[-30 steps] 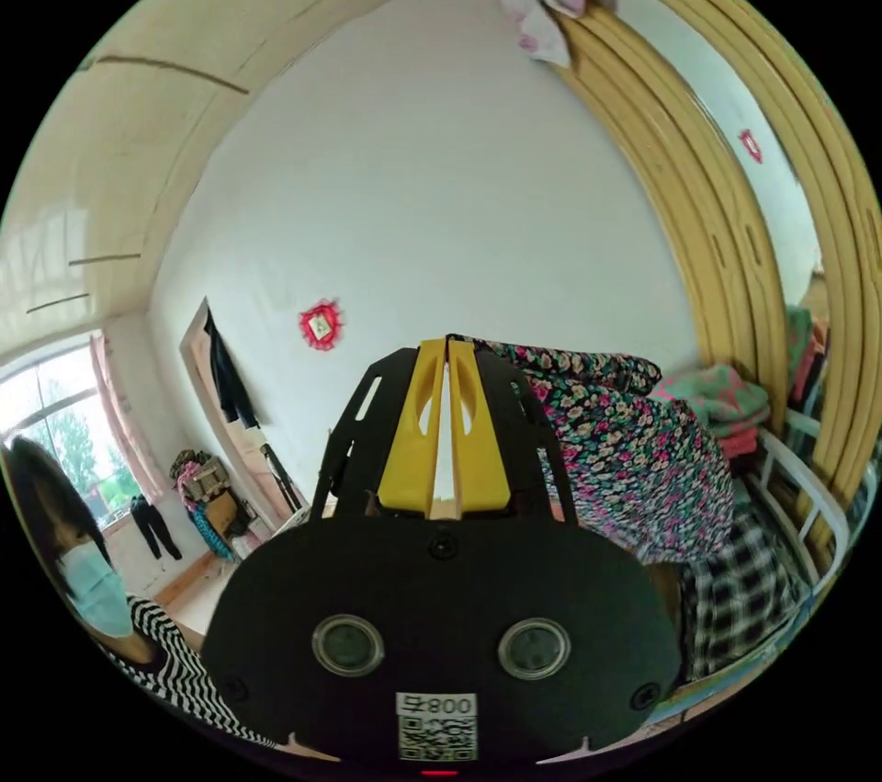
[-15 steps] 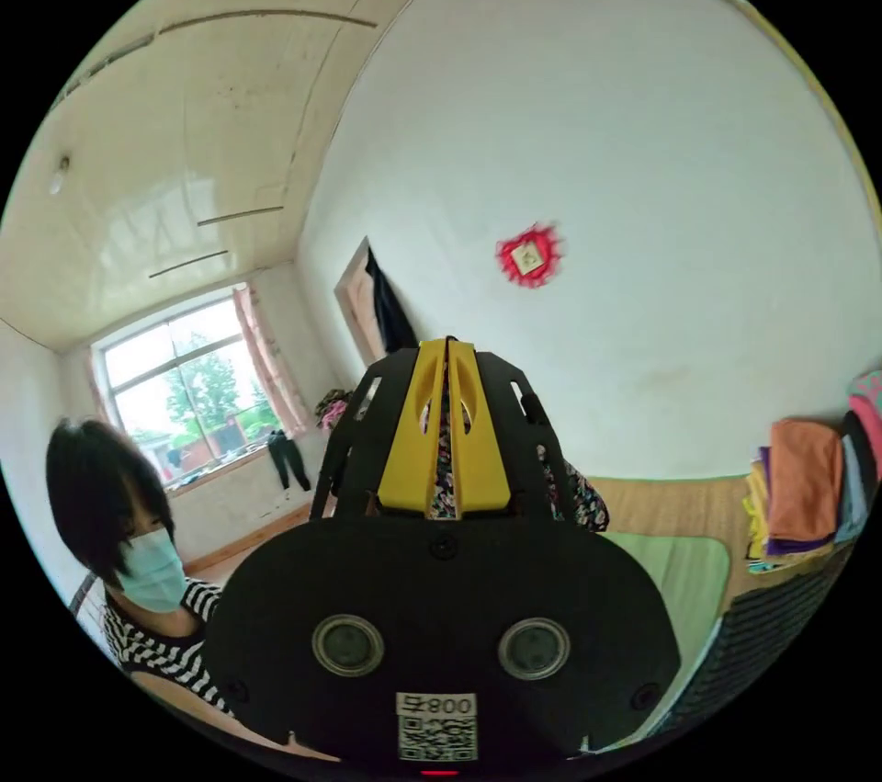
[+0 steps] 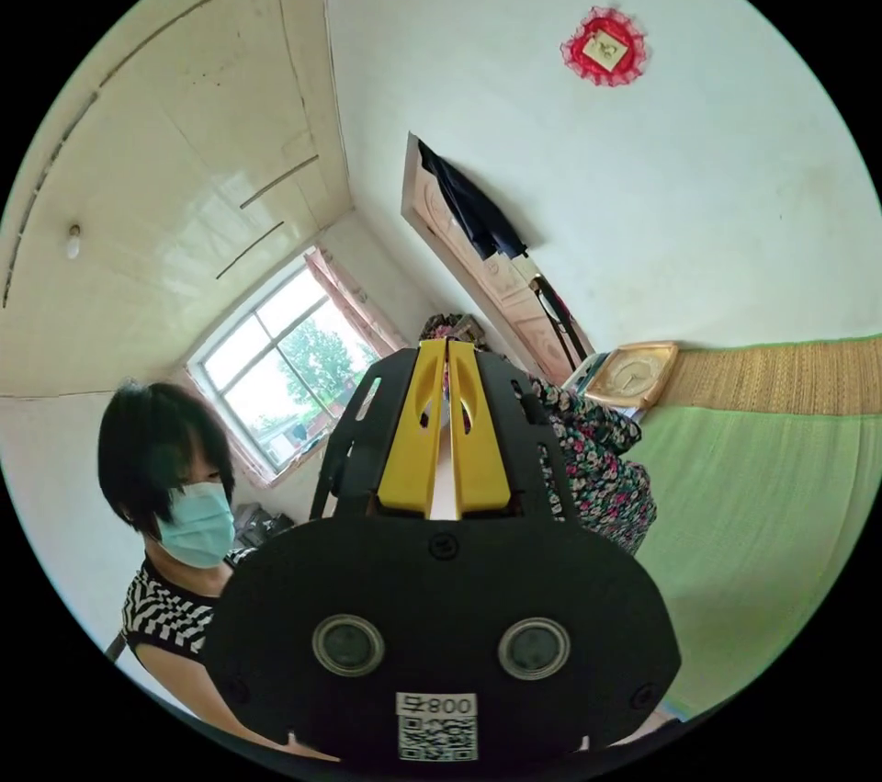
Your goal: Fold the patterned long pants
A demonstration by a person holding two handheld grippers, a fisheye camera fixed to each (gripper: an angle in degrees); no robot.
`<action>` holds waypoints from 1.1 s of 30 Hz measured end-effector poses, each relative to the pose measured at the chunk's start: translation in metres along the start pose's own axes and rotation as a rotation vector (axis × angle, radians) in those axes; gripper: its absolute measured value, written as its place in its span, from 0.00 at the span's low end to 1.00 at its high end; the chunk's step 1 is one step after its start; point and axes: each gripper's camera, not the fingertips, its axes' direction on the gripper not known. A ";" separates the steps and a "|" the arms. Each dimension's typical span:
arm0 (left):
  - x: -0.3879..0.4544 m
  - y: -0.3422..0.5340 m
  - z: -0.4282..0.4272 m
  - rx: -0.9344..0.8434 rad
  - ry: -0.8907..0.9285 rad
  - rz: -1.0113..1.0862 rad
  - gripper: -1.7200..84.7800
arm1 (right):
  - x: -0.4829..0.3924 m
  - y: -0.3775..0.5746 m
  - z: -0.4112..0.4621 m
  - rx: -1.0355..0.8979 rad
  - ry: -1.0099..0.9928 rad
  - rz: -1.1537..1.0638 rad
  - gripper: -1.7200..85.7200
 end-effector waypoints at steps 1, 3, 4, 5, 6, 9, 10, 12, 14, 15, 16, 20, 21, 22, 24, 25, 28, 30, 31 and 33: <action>-0.008 0.007 -0.006 -0.004 0.008 -0.008 0.04 | 0.000 0.001 0.013 -0.019 0.020 0.000 0.02; -0.018 0.014 -0.013 -0.013 0.024 -0.007 0.06 | -0.001 0.001 0.031 -0.050 0.034 -0.009 0.02; -0.024 0.017 -0.015 -0.032 0.038 -0.006 0.08 | -0.003 0.000 0.042 -0.067 0.041 -0.018 0.02; -0.029 0.019 -0.016 -0.054 0.048 -0.004 0.09 | -0.006 -0.001 0.052 -0.078 0.047 -0.031 0.02; -0.031 0.020 -0.017 -0.062 0.051 0.000 0.10 | -0.007 -0.002 0.057 -0.084 0.051 -0.040 0.02; -0.039 0.024 -0.025 -0.069 0.036 0.027 0.11 | -0.011 -0.006 0.075 -0.102 0.062 -0.063 0.02; -0.042 0.025 -0.030 -0.063 0.026 0.039 0.11 | -0.011 -0.007 0.080 -0.107 0.062 -0.067 0.02; -0.049 0.027 -0.039 -0.044 0.005 0.042 0.11 | -0.011 -0.010 0.084 -0.098 0.077 -0.072 0.02; -0.059 0.028 -0.051 -0.039 -0.037 0.053 0.12 | -0.009 -0.012 0.088 -0.087 0.083 -0.070 0.02; -0.061 0.029 -0.053 -0.043 -0.045 0.058 0.12 | -0.008 -0.012 0.088 -0.084 0.083 -0.068 0.02; -0.065 0.030 -0.056 -0.064 -0.054 0.080 0.13 | -0.007 -0.013 0.089 -0.077 0.083 -0.064 0.02; -0.072 0.039 -0.062 -0.139 -0.083 0.131 0.13 | -0.002 -0.008 0.090 -0.058 0.095 -0.049 0.02; -0.073 0.041 -0.063 -0.147 -0.083 0.135 0.13 | -0.002 -0.007 0.090 -0.058 0.097 -0.047 0.02; -0.074 0.045 -0.065 -0.164 -0.087 0.140 0.13 | 0.000 -0.005 0.091 -0.058 0.102 -0.041 0.02; -0.077 0.052 -0.068 -0.192 -0.100 0.148 0.12 | 0.004 -0.001 0.091 -0.056 0.102 -0.029 0.02; -0.078 0.056 -0.071 -0.205 -0.100 0.148 0.11 | 0.007 0.002 0.090 -0.054 0.098 -0.019 0.02; -0.082 0.068 -0.083 -0.217 -0.102 0.138 0.06 | 0.012 0.008 0.087 -0.049 0.087 -0.008 0.02; -0.084 0.075 -0.093 -0.206 -0.117 0.124 0.04 | 0.015 0.011 0.083 -0.045 0.080 -0.008 0.02; -0.085 0.078 -0.100 -0.201 -0.114 0.114 0.04 | 0.018 0.013 0.080 -0.042 0.072 -0.004 0.02; -0.087 0.082 -0.111 -0.196 -0.120 0.097 0.03 | 0.023 0.015 0.074 -0.036 0.061 0.003 0.02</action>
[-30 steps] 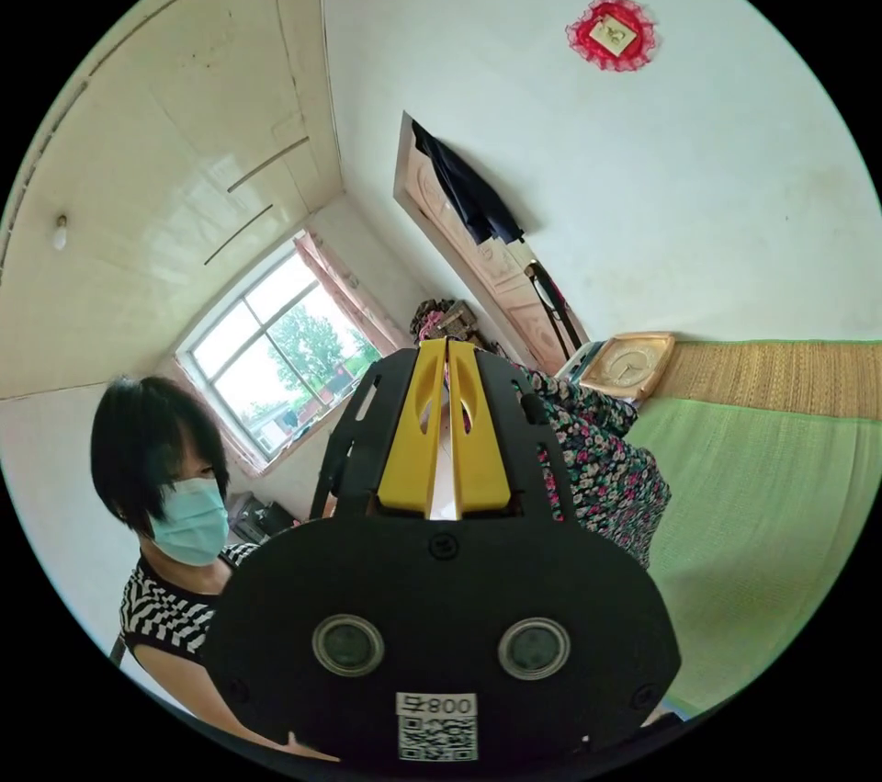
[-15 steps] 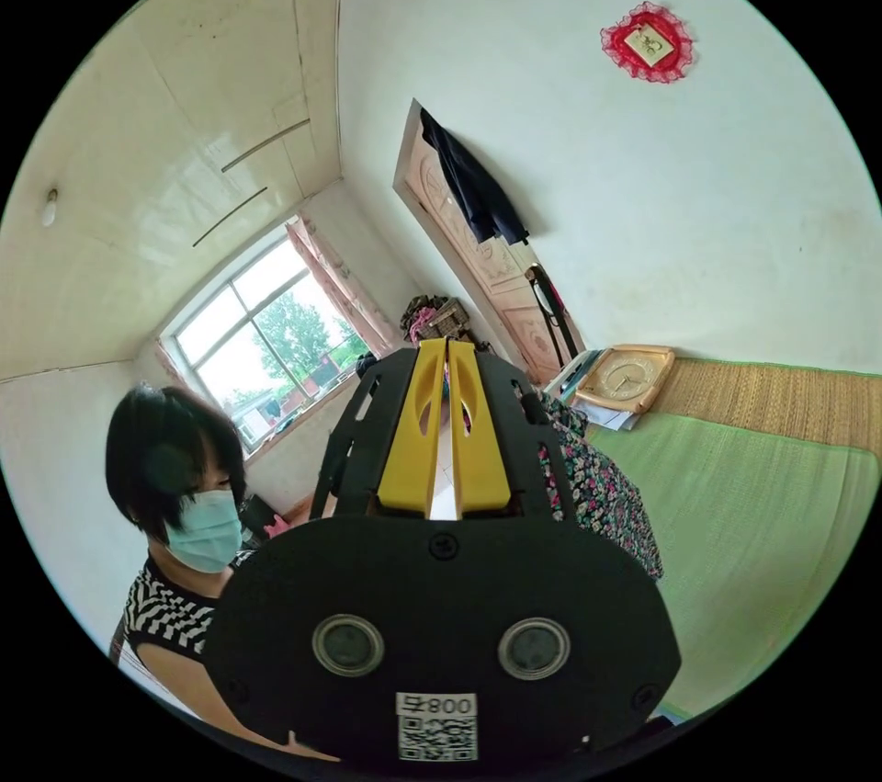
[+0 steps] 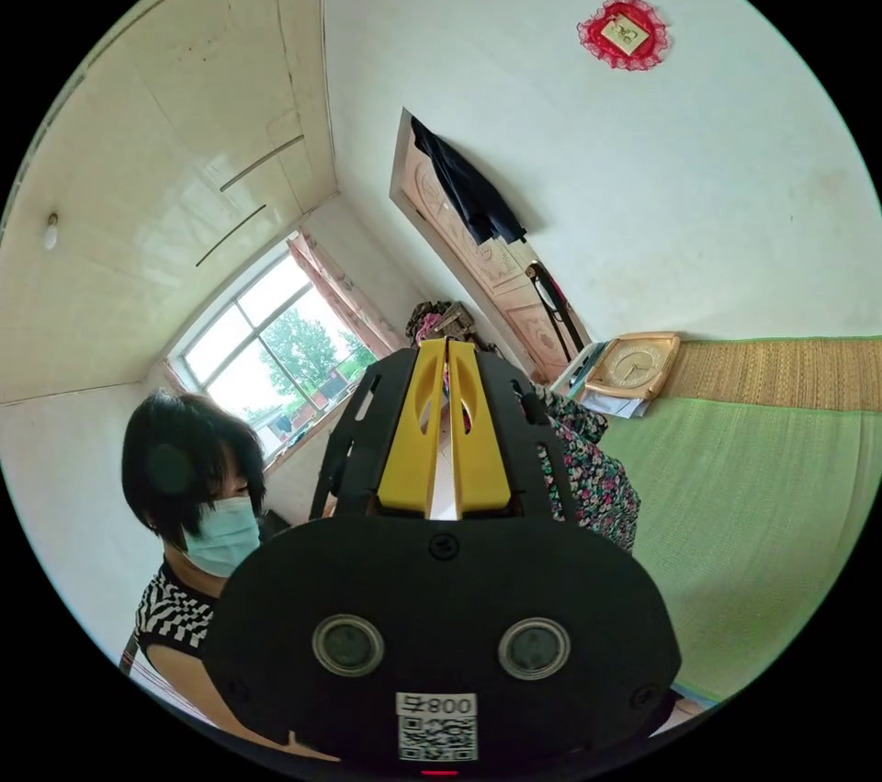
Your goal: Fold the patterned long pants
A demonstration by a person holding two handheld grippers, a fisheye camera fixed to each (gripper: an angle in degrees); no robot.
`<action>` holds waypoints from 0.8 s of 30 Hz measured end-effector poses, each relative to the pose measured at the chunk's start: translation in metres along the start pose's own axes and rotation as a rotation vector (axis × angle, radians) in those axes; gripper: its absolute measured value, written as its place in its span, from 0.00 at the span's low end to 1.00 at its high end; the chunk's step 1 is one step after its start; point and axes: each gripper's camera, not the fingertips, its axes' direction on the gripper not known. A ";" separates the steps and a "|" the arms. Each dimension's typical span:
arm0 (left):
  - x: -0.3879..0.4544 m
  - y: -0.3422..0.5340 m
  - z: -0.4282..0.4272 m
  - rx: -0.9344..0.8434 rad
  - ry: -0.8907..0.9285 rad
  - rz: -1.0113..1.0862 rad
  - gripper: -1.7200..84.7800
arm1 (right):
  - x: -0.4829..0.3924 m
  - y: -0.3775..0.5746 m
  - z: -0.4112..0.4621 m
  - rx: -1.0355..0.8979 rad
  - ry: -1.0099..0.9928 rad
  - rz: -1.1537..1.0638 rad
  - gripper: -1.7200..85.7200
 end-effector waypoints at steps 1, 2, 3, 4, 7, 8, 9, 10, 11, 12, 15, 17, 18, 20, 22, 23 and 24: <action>-0.001 0.004 -0.007 0.006 -0.012 -0.007 0.03 | 0.004 0.001 -0.004 0.003 -0.004 0.003 0.02; -0.002 0.007 -0.016 0.011 -0.024 -0.014 0.03 | 0.008 0.003 -0.009 0.009 -0.002 0.005 0.02; -0.002 0.009 -0.020 0.014 -0.028 -0.019 0.03 | 0.010 0.003 -0.012 0.013 -0.001 0.007 0.02; -0.004 0.013 -0.029 0.025 -0.036 -0.034 0.03 | 0.014 0.004 -0.018 0.019 -0.001 0.009 0.02; -0.006 0.022 -0.058 0.070 -0.064 -0.065 0.02 | 0.028 0.007 -0.036 0.042 0.005 0.021 0.02; -0.007 0.026 -0.069 0.086 -0.077 -0.074 0.02 | 0.034 0.009 -0.044 0.053 0.012 0.032 0.02; -0.007 0.028 -0.075 0.095 -0.083 -0.079 0.02 | 0.038 0.010 -0.048 0.058 0.014 0.038 0.02; -0.008 0.031 -0.086 0.112 -0.091 -0.090 0.02 | 0.045 0.013 -0.056 0.065 0.017 0.048 0.02; -0.009 0.034 -0.098 0.132 -0.100 -0.101 0.02 | 0.053 0.017 -0.064 0.074 0.025 0.064 0.02; -0.009 0.035 -0.103 0.141 -0.105 -0.105 0.02 | 0.057 0.019 -0.069 0.078 0.029 0.072 0.02; -0.009 0.039 -0.131 0.174 -0.149 -0.117 0.02 | 0.079 0.031 -0.090 0.098 0.039 0.121 0.02; -0.008 0.038 -0.153 0.197 -0.180 -0.121 0.02 | 0.095 0.039 -0.107 0.122 0.038 0.155 0.02; -0.007 0.037 -0.159 0.205 -0.188 -0.119 0.02 | 0.099 0.042 -0.112 0.131 0.037 0.161 0.02; -0.001 0.033 -0.183 0.234 -0.230 -0.098 0.02 | 0.111 0.051 -0.130 0.163 0.022 0.179 0.02; 0.004 0.027 -0.201 0.247 -0.272 -0.073 0.02 | 0.120 0.057 -0.143 0.180 0.026 0.186 0.02; 0.008 0.022 -0.212 0.253 -0.302 -0.055 0.02 | 0.126 0.060 -0.151 0.187 0.032 0.196 0.02; 0.010 0.020 -0.217 0.257 -0.314 -0.048 0.02 | 0.130 0.062 -0.155 0.190 0.034 0.200 0.02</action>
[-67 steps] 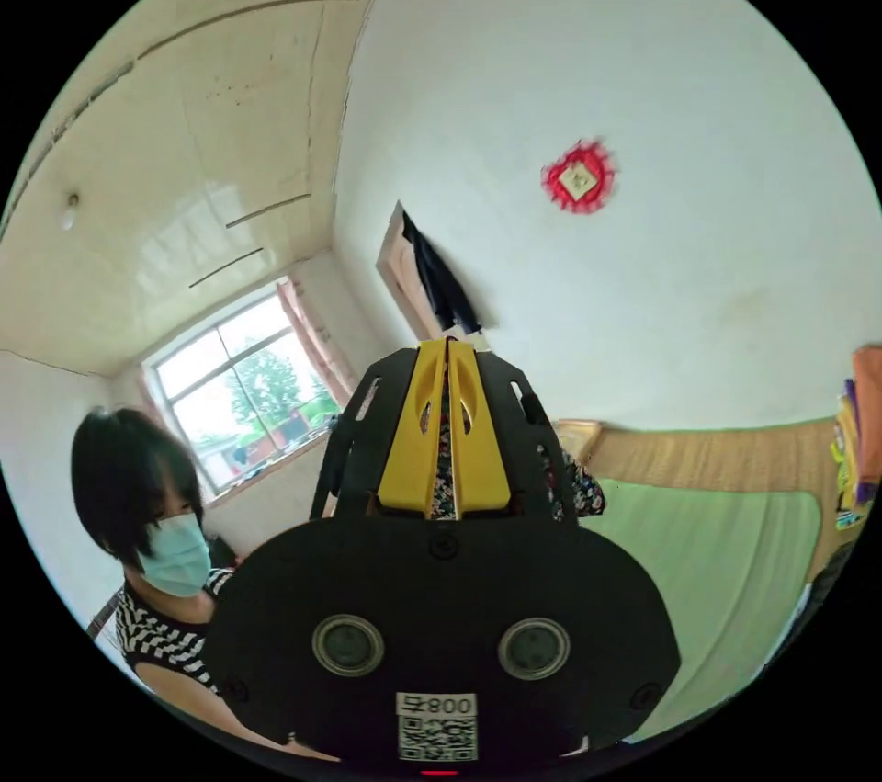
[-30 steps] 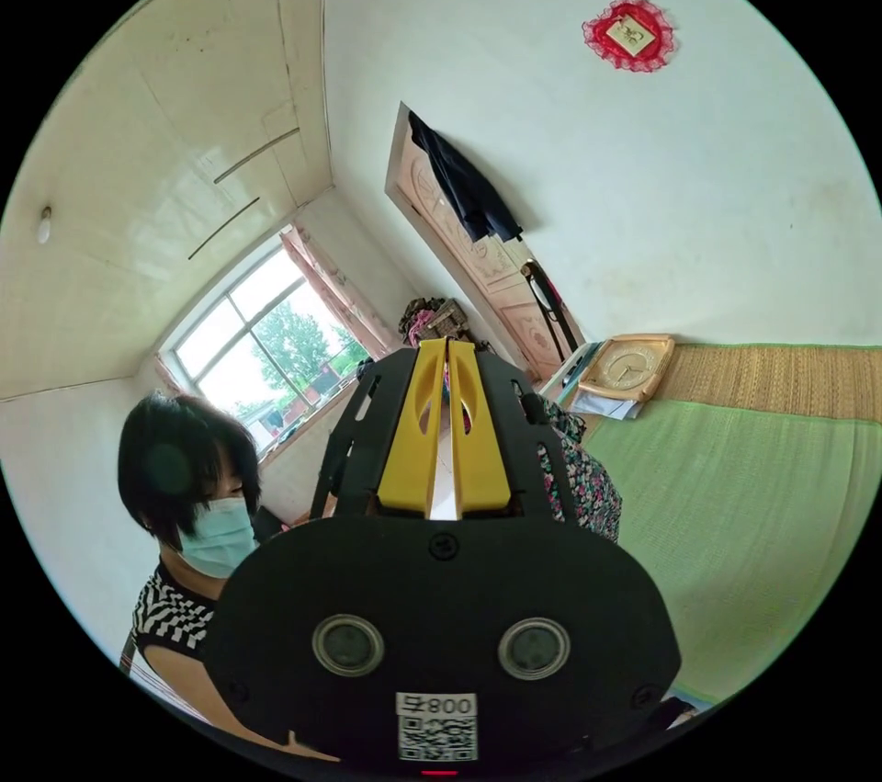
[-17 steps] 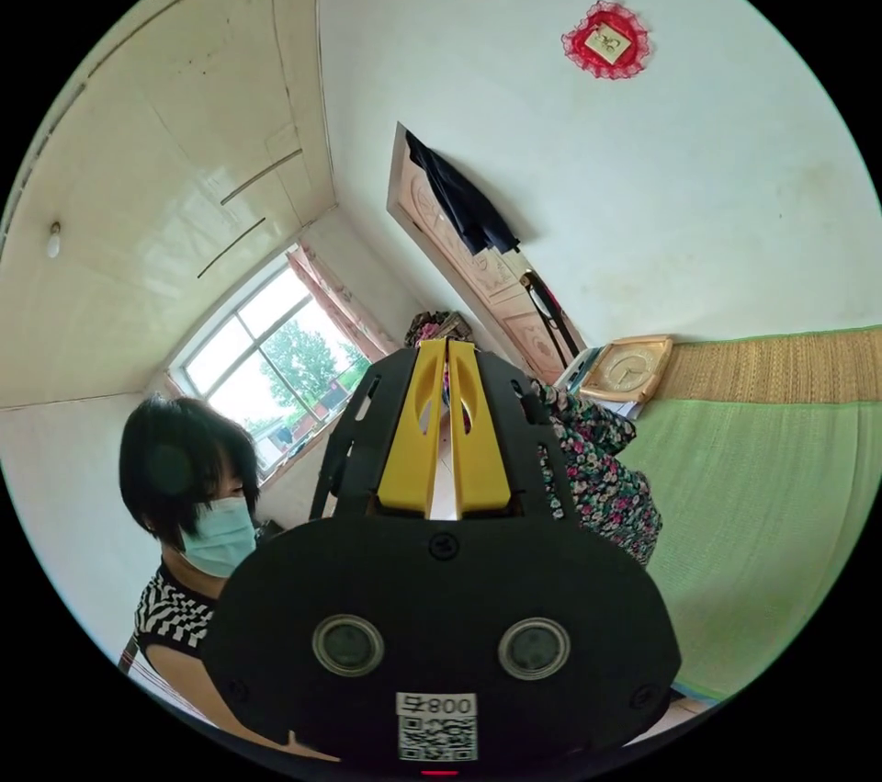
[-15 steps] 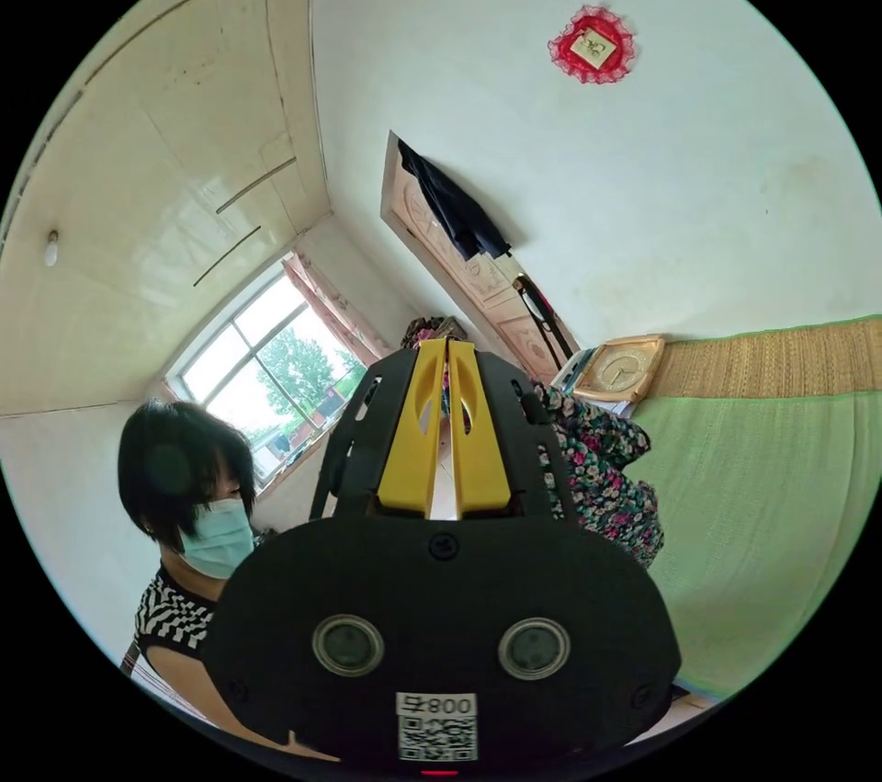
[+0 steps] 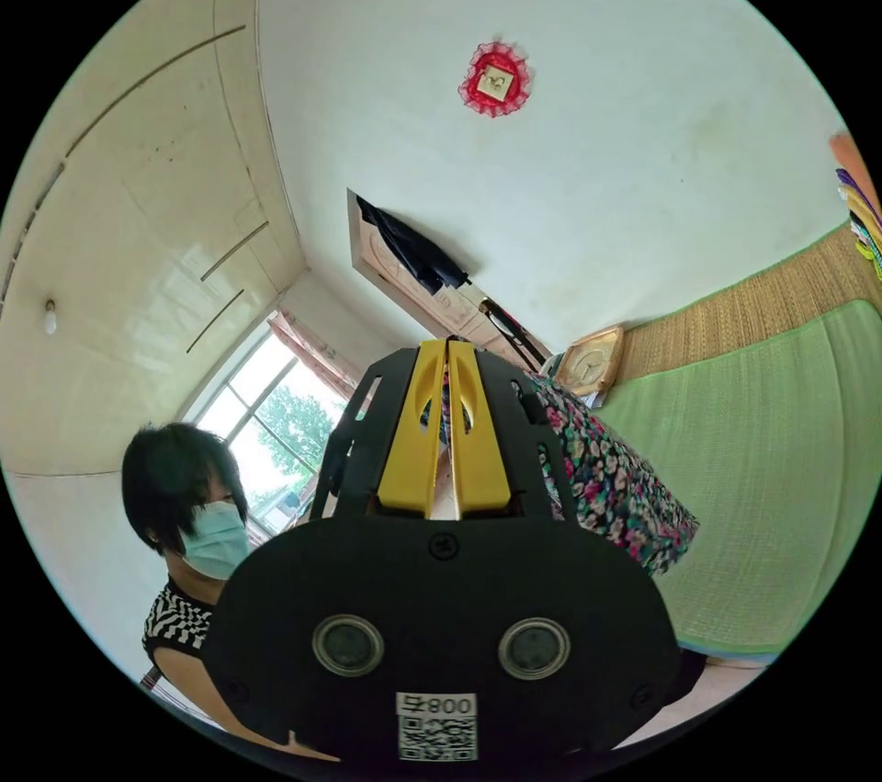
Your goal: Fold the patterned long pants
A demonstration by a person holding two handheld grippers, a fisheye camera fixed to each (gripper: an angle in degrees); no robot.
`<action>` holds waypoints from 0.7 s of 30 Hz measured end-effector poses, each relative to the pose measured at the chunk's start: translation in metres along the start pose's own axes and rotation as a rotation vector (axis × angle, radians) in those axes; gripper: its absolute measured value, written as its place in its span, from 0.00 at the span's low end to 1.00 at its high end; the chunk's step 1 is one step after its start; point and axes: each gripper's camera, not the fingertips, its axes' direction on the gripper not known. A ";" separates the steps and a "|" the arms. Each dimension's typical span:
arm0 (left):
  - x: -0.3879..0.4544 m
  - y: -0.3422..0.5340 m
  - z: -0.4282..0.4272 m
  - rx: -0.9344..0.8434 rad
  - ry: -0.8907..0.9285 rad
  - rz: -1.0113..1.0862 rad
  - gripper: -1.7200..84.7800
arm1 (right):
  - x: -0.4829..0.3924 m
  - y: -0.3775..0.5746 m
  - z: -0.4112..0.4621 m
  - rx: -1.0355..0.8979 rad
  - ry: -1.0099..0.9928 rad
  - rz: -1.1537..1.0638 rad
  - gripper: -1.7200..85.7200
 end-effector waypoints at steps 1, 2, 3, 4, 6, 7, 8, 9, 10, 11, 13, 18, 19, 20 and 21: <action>0.000 -0.007 -0.009 0.011 -0.015 0.013 0.02 | 0.008 0.000 -0.006 0.005 0.004 0.010 0.02; 0.001 -0.015 -0.016 0.021 -0.026 0.019 0.02 | 0.016 0.001 -0.012 0.010 0.006 0.019 0.02; 0.001 -0.018 -0.019 0.026 -0.033 0.023 0.02 | 0.020 0.001 -0.014 0.013 0.008 0.023 0.02; 0.002 -0.025 -0.024 0.030 -0.048 0.031 0.02 | 0.030 0.001 -0.019 0.019 0.008 0.035 0.02; 0.004 -0.034 -0.030 0.040 -0.065 0.034 0.02 | 0.047 0.001 -0.024 0.028 0.002 0.059 0.02; 0.005 -0.040 -0.032 0.042 -0.067 0.033 0.02 | 0.060 0.002 -0.027 0.038 -0.002 0.077 0.02; 0.005 -0.045 -0.033 0.040 -0.067 0.030 0.02 | 0.072 0.002 -0.029 0.044 -0.005 0.093 0.02; 0.005 -0.048 -0.033 0.038 -0.065 0.028 0.02 | 0.079 0.002 -0.030 0.048 -0.006 0.102 0.02; 0.005 -0.054 -0.032 0.027 -0.062 0.024 0.02 | 0.092 0.002 -0.031 0.056 -0.010 0.122 0.02; 0.006 -0.060 -0.031 0.016 -0.066 0.022 0.02 | 0.105 0.002 -0.032 0.064 -0.012 0.141 0.02; 0.005 -0.071 -0.030 0.000 -0.074 0.022 0.02 | 0.124 0.001 -0.032 0.074 -0.013 0.169 0.02; 0.002 -0.110 -0.037 -0.003 -0.055 -0.006 0.02 | 0.151 -0.006 -0.029 0.086 -0.016 0.196 0.02; 0.004 -0.122 -0.042 0.005 -0.061 0.002 0.03 | 0.151 -0.009 -0.030 0.092 -0.017 0.183 0.02; 0.006 -0.134 -0.047 0.014 -0.064 0.012 0.03 | 0.147 -0.011 -0.033 0.105 -0.020 0.165 0.02; 0.007 -0.140 -0.051 0.022 -0.060 0.017 0.03 | 0.144 -0.012 -0.034 0.111 -0.022 0.150 0.02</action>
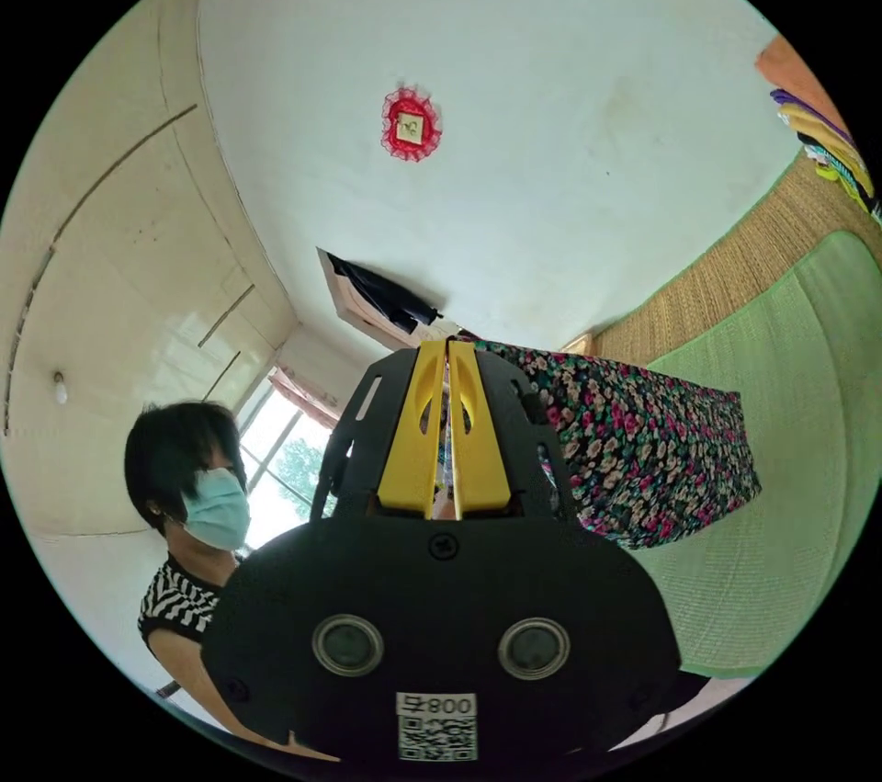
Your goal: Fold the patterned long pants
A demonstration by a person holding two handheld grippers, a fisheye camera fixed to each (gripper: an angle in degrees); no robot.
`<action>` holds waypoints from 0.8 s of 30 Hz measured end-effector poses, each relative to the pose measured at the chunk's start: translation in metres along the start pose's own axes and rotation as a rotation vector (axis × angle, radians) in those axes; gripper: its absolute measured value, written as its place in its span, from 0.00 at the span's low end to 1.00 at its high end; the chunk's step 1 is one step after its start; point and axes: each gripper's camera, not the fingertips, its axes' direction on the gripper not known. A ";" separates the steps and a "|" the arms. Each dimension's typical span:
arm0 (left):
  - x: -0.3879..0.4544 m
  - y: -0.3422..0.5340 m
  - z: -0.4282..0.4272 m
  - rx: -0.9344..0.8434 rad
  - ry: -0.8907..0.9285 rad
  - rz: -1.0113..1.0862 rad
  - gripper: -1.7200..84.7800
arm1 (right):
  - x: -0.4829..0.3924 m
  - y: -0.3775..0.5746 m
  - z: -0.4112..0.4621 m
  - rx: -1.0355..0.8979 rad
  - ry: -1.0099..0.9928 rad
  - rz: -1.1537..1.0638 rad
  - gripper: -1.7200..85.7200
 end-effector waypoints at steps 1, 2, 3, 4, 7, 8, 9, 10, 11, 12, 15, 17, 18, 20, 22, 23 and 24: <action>0.002 -0.013 -0.007 0.020 0.009 0.013 0.03 | -0.008 -0.001 -0.002 0.010 -0.002 -0.032 0.02; 0.004 -0.025 -0.015 0.039 0.012 0.031 0.03 | -0.016 0.000 -0.005 0.025 0.006 -0.063 0.02; 0.006 -0.032 -0.019 0.048 0.012 0.044 0.03 | -0.021 0.001 -0.006 0.030 0.012 -0.081 0.02; 0.008 -0.045 -0.027 0.067 0.005 0.075 0.03 | -0.031 0.004 -0.006 0.036 0.025 -0.117 0.02; 0.012 -0.079 -0.046 0.122 -0.031 0.142 0.02 | -0.051 0.015 -0.003 0.047 0.079 -0.190 0.02; 0.011 -0.093 -0.051 0.149 -0.040 0.159 0.02 | -0.055 0.019 0.002 0.040 0.127 -0.211 0.02; 0.011 -0.100 -0.052 0.157 -0.043 0.164 0.02 | -0.056 0.020 0.005 0.029 0.160 -0.217 0.02; 0.009 -0.115 -0.052 0.161 -0.056 0.170 0.02 | -0.053 0.022 0.013 0.001 0.235 -0.209 0.02; 0.008 -0.130 -0.047 0.157 -0.081 0.174 0.02 | -0.043 0.023 0.022 -0.016 0.299 -0.174 0.02; 0.006 -0.137 -0.042 0.141 -0.093 0.172 0.02 | -0.038 0.023 0.026 -0.031 0.324 -0.160 0.02; -0.005 -0.171 0.003 0.020 -0.177 0.152 0.03 | 0.010 0.023 0.054 -0.127 0.469 -0.055 0.02; -0.021 -0.185 0.067 -0.185 -0.282 0.107 0.03 | 0.060 0.027 0.077 -0.205 0.641 0.038 0.02; -0.026 -0.185 0.083 -0.242 -0.315 0.091 0.03 | 0.072 0.029 0.081 -0.219 0.681 0.061 0.02; -0.042 -0.173 0.134 -0.410 -0.372 0.019 0.03 | 0.117 0.040 0.091 -0.255 0.793 0.181 0.02; -0.048 -0.159 0.154 -0.464 -0.372 -0.014 0.03 | 0.132 0.050 0.103 -0.266 0.798 0.191 0.03; -0.049 -0.150 0.161 -0.487 -0.354 -0.008 0.04 | 0.136 0.057 0.120 -0.299 0.797 0.157 0.03; -0.051 -0.146 0.162 -0.490 -0.352 -0.008 0.04 | 0.138 0.060 0.132 -0.326 0.798 0.139 0.03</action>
